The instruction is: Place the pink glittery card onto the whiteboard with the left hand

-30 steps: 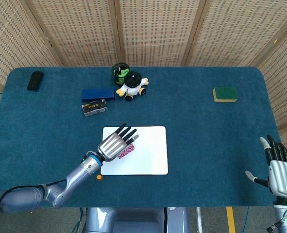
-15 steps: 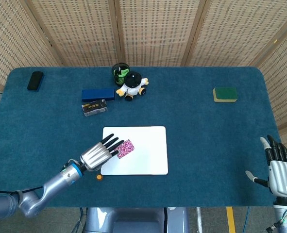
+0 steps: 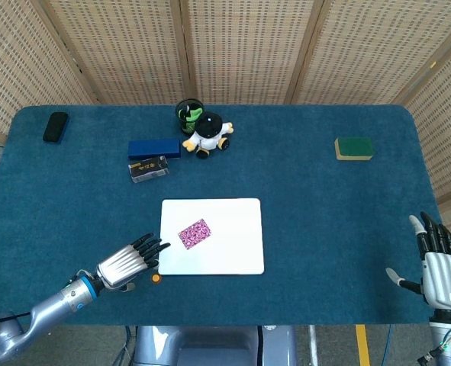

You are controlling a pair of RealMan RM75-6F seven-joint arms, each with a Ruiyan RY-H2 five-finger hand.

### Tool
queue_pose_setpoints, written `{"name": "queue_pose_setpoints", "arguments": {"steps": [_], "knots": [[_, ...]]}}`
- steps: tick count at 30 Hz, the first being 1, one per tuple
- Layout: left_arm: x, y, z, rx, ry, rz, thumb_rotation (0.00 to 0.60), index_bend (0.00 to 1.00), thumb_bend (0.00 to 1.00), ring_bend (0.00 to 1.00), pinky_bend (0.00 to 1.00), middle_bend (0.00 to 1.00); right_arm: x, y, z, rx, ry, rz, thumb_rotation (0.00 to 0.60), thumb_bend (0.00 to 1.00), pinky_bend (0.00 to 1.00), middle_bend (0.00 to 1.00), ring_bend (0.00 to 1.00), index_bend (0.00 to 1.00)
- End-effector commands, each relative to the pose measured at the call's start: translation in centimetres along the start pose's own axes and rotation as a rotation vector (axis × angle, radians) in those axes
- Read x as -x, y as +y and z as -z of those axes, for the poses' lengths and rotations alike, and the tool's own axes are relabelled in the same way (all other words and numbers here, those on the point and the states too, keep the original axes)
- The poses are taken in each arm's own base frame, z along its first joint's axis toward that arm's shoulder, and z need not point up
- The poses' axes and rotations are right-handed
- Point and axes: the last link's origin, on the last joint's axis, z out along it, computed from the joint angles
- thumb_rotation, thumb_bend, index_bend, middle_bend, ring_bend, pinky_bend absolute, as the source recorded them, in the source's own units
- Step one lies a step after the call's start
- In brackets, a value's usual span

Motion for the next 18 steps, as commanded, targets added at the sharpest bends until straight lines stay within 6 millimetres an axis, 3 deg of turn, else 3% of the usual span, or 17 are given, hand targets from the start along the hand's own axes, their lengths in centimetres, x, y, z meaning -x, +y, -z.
{"name": "queue_pose_setpoints", "arguments": {"steps": [1,18], "knots": [[0.4,-0.1,0.5,0.005,0.008,0.001,0.600,0.37,0.16,0.00,0.00,0.00,0.0,0.0,0.0,0.000,-0.001,-0.001,0.600,0.00,0.00,0.00,0.00,0.00],[1.2,0.8,-1.3,0.021,0.035,0.012,0.600,0.40,0.19,0.00,0.00,0.00,0.0,0.0,0.0,-0.001,-0.004,-0.005,0.600,0.00,0.00,0.00,0.00,0.00]]}}
